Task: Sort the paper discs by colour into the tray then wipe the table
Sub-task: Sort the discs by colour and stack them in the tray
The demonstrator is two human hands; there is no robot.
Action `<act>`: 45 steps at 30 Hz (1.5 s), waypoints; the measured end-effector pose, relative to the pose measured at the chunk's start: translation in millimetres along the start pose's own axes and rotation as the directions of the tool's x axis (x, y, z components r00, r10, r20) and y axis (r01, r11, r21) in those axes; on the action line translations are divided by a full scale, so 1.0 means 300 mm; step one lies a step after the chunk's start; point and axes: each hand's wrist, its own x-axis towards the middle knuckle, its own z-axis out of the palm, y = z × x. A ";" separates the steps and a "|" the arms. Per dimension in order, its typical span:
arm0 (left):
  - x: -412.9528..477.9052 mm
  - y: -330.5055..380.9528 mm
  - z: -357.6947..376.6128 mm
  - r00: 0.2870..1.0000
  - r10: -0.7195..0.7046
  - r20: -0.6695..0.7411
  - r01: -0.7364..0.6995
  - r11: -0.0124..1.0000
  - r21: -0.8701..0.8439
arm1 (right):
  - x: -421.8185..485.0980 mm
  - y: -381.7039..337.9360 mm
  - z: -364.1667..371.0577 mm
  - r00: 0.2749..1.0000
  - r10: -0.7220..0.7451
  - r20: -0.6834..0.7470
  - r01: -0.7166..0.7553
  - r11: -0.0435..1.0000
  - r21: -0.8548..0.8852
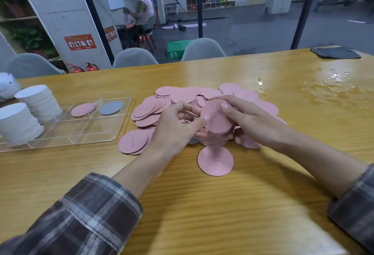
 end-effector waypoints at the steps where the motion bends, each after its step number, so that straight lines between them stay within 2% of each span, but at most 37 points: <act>1: -0.001 0.001 0.001 1.000 -0.001 -0.001 0.001 1.000 0.001 | 0.001 0.001 0.000 1.000 -0.013 0.007 0.013 1.000 -0.027; 4: 0.002 -0.008 -0.007 0.999 0.051 -0.006 -0.050 0.992 0.115 | 0.001 0.002 -0.004 0.999 -0.044 0.007 0.044 0.997 -0.065; 6: 0.006 -0.016 -0.021 0.985 0.168 0.051 -0.175 0.919 0.353 | 0.000 0.001 -0.012 0.998 -0.053 -0.017 0.052 0.998 -0.045; 7: 0.003 -0.015 -0.028 0.970 0.207 0.129 -0.244 0.852 0.464 | 0.001 0.001 -0.016 0.998 -0.055 -0.038 0.054 0.998 -0.037; 10: -0.018 -0.004 -0.041 0.900 0.115 0.421 -0.369 0.716 0.593 | 0.007 0.007 -0.028 0.996 -0.034 -0.083 0.034 0.999 -0.005; 13: -0.024 -0.001 -0.053 0.865 0.056 0.499 -0.385 0.711 0.588 | 0.013 0.012 -0.027 0.996 -0.015 -0.085 0.017 1.000 0.020; 19: -0.015 -0.002 -0.062 0.877 0.024 0.481 -0.336 0.746 0.576 | 0.010 0.013 -0.014 0.997 0.016 -0.078 -0.012 0.999 0.047; 24: 0.005 0.013 -0.081 0.901 0.037 0.433 -0.209 0.911 0.356 | 0.003 -0.001 -0.007 0.997 0.024 -0.067 -0.020 0.998 0.051; 26: 0.012 0.012 -0.082 0.930 0.066 0.363 -0.168 0.952 0.257 | -0.001 -0.004 -0.006 0.998 0.014 -0.060 -0.012 0.999 0.036; 29: 0.026 -0.001 -0.070 0.978 0.118 0.172 -0.143 0.980 0.140 | -0.003 -0.005 0.000 0.999 0.010 -0.049 -0.008 0.999 0.039; 32: 0.029 -0.018 -0.045 0.991 0.131 0.017 -0.132 0.989 0.069 | -0.001 -0.001 0.011 1.000 -0.001 -0.028 0.001 1.000 0.019; 40: 0.021 -0.037 -0.025 0.987 0.146 -0.068 -0.139 0.985 0.104 | -0.006 0.000 0.020 0.996 -0.083 0.018 0.084 0.989 -0.122; 45: 0.029 -0.026 -0.031 0.981 0.189 -0.040 -0.182 0.974 0.133 | -0.004 0.007 0.009 0.995 -0.094 0.020 0.095 0.988 -0.120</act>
